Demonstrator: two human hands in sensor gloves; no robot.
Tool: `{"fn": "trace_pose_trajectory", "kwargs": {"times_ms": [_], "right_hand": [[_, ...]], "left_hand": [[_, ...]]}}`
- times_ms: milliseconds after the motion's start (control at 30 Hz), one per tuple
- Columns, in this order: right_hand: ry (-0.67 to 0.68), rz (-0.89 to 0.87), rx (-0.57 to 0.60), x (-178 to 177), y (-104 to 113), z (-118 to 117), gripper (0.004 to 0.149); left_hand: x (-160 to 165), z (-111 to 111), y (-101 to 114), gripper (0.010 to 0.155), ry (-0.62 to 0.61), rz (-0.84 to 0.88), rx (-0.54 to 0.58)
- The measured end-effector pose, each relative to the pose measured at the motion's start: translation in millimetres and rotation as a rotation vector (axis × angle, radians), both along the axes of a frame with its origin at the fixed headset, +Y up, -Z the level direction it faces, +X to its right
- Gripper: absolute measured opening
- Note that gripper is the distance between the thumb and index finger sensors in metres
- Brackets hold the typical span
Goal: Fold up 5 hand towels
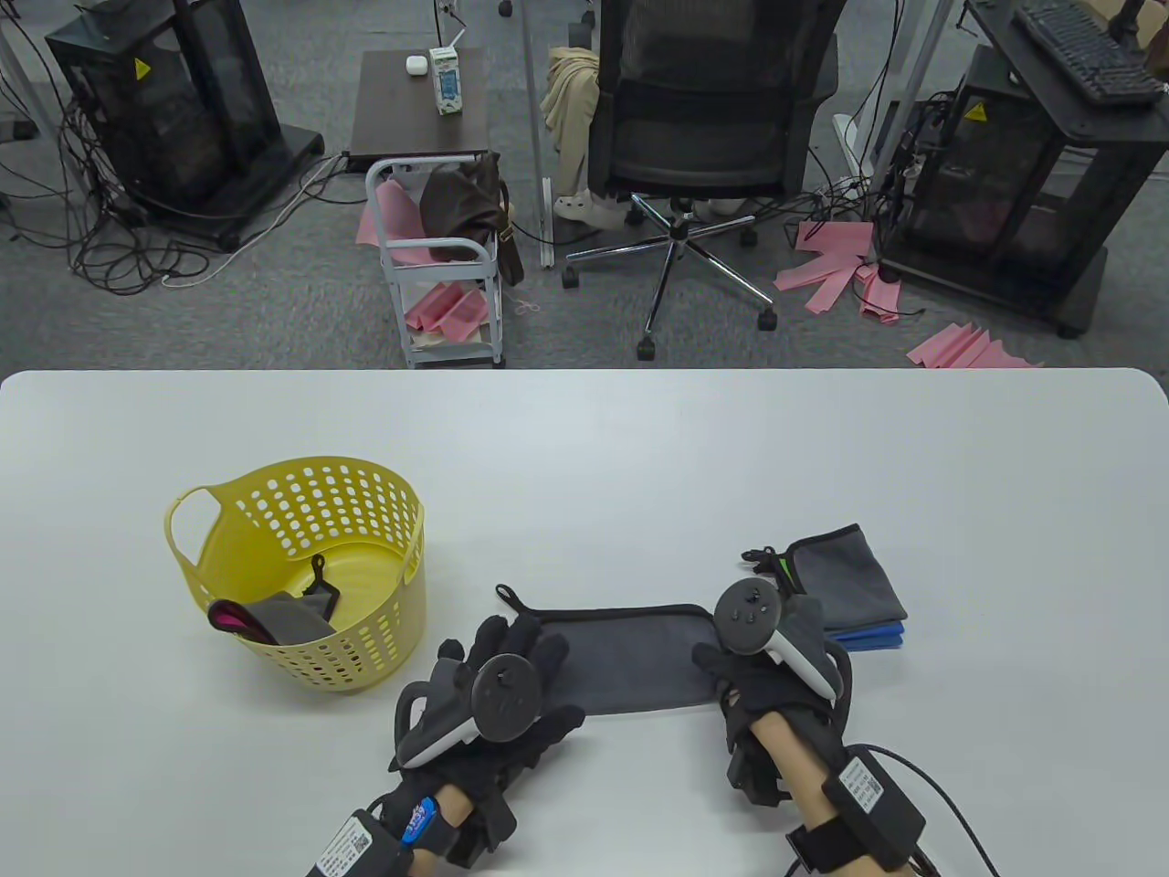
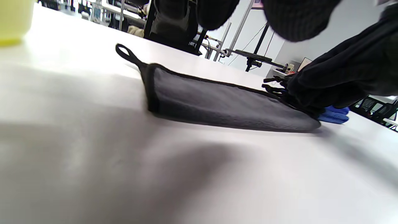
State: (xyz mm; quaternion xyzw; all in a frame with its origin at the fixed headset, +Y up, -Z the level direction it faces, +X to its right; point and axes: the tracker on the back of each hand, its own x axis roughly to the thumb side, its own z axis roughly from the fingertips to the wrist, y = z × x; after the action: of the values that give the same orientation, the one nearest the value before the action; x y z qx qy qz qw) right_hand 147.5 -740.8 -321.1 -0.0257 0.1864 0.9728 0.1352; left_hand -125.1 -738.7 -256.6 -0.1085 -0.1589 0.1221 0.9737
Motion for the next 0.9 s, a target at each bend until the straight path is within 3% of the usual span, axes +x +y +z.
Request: {"fn": "trace_pose_trajectory", "kwargs": {"times_ms": [133, 367, 500, 633, 733, 900], "right_hand": [[-0.048, 0.175, -0.027, -10, -7, -13, 0.058], [-0.097, 0.29, -0.045, -21, -23, -21, 0.05], [-0.123, 0.242, -0.023, -26, -26, -20, 0.04], [-0.086, 0.27, -0.027, -30, -28, -18, 0.041], [-0.075, 0.257, -0.024, -29, -21, -16, 0.04], [-0.06, 0.103, 0.035, -28, 16, -6, 0.039]], "left_hand": [[-5, -3, -2, 0.088, 0.029, -0.028, 0.015], [-6, -6, -5, 0.088, 0.041, -0.043, 0.005], [-6, -6, -5, 0.088, 0.035, -0.035, 0.007], [-5, -6, -5, 0.087, 0.028, -0.035, 0.012], [-5, -6, -5, 0.087, 0.023, -0.035, 0.013], [-5, -6, -4, 0.087, 0.021, -0.029, 0.015]]}}
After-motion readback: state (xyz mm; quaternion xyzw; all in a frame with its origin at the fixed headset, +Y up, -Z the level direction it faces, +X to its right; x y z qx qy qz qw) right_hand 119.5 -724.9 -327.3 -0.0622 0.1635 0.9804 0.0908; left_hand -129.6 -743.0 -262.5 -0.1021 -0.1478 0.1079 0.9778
